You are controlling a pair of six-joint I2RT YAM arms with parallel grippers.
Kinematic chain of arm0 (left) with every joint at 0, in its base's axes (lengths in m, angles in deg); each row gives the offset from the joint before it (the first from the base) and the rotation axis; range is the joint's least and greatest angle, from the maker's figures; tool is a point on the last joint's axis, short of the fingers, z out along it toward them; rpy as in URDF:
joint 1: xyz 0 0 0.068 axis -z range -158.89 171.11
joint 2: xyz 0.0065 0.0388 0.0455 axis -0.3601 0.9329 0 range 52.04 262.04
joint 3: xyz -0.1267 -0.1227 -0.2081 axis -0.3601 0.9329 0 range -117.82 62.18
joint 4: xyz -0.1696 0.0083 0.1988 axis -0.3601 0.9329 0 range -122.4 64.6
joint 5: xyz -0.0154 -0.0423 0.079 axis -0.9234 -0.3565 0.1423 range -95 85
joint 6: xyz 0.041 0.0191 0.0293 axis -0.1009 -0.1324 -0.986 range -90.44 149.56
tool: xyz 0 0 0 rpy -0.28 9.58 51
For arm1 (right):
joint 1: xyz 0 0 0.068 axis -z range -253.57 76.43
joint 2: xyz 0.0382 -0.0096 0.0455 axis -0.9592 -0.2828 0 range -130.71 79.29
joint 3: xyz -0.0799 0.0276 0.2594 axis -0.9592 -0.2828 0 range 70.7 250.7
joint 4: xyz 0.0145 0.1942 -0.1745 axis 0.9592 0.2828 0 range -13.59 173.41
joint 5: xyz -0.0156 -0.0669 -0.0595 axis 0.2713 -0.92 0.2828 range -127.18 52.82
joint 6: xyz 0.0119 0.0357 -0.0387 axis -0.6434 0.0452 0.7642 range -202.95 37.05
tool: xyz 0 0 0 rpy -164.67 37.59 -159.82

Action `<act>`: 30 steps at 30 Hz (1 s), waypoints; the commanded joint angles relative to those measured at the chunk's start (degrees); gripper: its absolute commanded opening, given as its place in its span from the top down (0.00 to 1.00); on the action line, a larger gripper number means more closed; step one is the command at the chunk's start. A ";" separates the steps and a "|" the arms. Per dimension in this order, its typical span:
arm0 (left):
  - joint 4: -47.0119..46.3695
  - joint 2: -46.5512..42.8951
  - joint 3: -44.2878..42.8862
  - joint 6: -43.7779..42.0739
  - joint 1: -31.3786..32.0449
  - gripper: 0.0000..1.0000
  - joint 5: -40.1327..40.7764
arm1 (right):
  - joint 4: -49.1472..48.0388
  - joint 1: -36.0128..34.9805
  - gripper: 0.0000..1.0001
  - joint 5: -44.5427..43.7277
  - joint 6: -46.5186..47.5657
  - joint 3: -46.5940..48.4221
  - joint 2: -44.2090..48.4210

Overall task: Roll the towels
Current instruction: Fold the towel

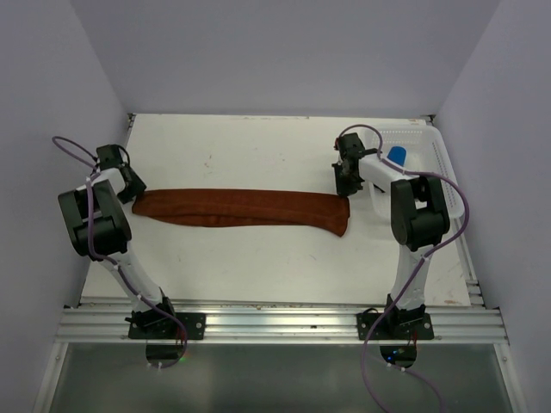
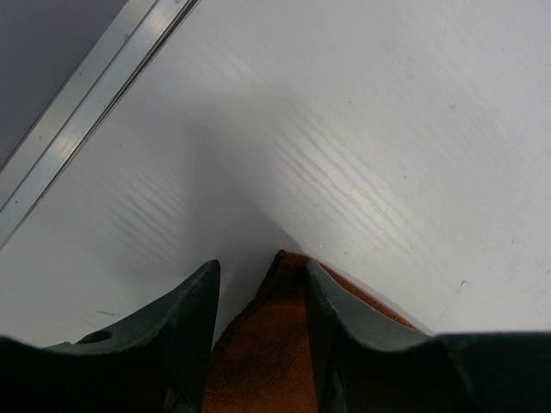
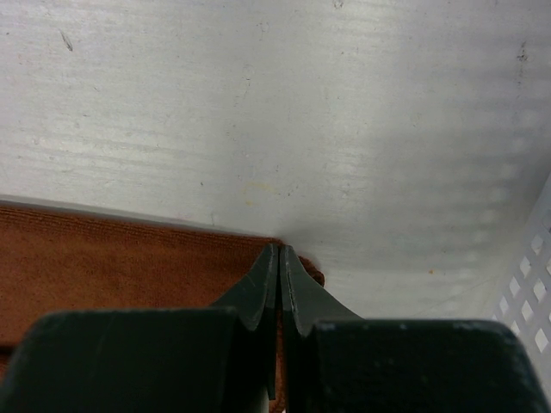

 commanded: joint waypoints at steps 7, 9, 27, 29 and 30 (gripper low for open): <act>-3.24 0.99 0.21 0.93 -0.02 0.56 -0.27 | -0.59 0.02 1.00 0.69 0.97 -0.66 -1.70; -3.59 0.99 0.73 1.01 -0.02 0.63 -0.71 | -0.59 0.02 1.00 0.69 1.06 -0.74 -1.70; -4.30 -6.37 1.00 3.38 0.33 1.00 -1.59 | 0.64 0.02 1.00 0.95 1.67 1.19 3.13; -4.12 -8.23 0.83 4.70 0.33 1.00 -1.94 | 0.82 0.11 1.00 0.51 1.85 1.36 4.36; -4.12 -9.98 0.65 5.14 0.33 1.00 -2.20 | 1.08 0.11 1.00 0.60 1.85 1.45 5.58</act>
